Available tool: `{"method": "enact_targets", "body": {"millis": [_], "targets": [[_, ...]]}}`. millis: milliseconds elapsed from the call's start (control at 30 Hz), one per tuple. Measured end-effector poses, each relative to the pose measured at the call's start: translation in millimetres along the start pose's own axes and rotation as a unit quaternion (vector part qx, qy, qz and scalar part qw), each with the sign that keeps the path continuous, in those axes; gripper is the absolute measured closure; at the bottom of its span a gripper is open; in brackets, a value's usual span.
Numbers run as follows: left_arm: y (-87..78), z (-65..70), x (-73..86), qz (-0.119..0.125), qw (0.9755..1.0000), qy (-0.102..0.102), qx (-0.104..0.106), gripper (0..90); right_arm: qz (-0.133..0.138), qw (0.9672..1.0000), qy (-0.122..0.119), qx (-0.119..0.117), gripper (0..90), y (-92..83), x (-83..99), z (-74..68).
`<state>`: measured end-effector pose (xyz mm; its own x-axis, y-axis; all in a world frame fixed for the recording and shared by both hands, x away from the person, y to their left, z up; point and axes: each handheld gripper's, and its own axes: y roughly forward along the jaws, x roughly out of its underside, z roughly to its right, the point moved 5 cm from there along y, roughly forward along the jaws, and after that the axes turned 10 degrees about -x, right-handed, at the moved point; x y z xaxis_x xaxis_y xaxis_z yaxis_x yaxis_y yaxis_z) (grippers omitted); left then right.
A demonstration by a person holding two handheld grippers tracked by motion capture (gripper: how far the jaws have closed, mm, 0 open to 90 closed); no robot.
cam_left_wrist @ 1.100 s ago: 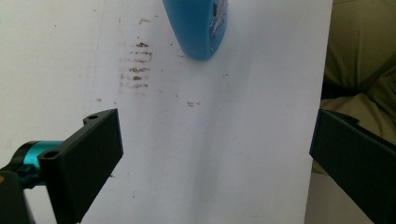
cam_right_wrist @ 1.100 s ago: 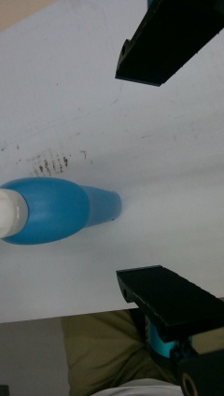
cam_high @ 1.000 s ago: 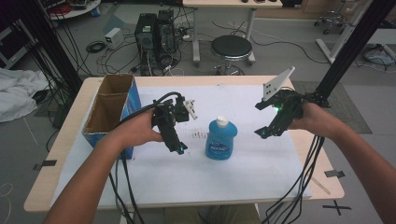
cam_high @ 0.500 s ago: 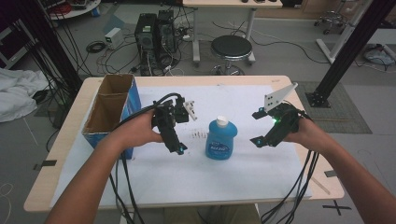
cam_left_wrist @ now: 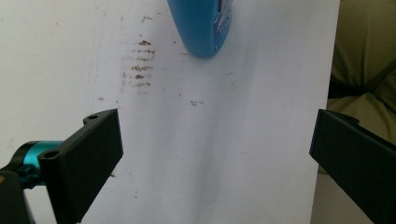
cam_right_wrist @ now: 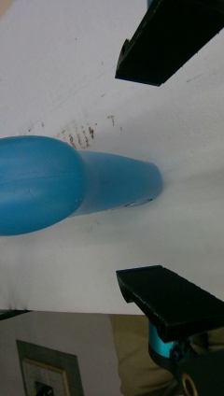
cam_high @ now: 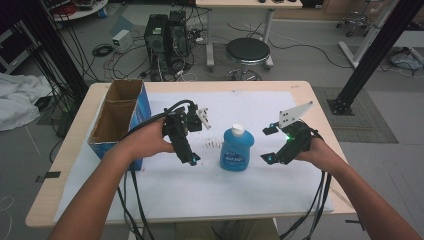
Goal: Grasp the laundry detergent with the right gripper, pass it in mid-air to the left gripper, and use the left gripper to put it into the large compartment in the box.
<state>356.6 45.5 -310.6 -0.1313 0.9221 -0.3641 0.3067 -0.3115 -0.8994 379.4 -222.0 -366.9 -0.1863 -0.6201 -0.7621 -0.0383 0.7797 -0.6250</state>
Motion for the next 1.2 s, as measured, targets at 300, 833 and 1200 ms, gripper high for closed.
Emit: {"method": "enact_targets", "body": {"millis": [300, 833, 1200], "targets": [[1.3, 0.2, 0.8, -0.001, 1.0, -0.002, 0.001, 2.6, 0.021, 0.9998, -0.003, -0.007, 4.0, 21.3, 2.5, 5.6], [-0.3, 0.2, 3.8, -0.002, 1.0, -0.003, -0.002, 2.6, 0.057, 0.9981, -0.002, -0.023, 4.0, 50.7, 2.9, 12.0], [2.1, 0.6, 4.0, -0.003, 1.0, -0.004, 0.0, 2.6, 0.081, 0.9963, -0.006, -0.026, 4.0, 67.9, -0.5, 12.2]]}}
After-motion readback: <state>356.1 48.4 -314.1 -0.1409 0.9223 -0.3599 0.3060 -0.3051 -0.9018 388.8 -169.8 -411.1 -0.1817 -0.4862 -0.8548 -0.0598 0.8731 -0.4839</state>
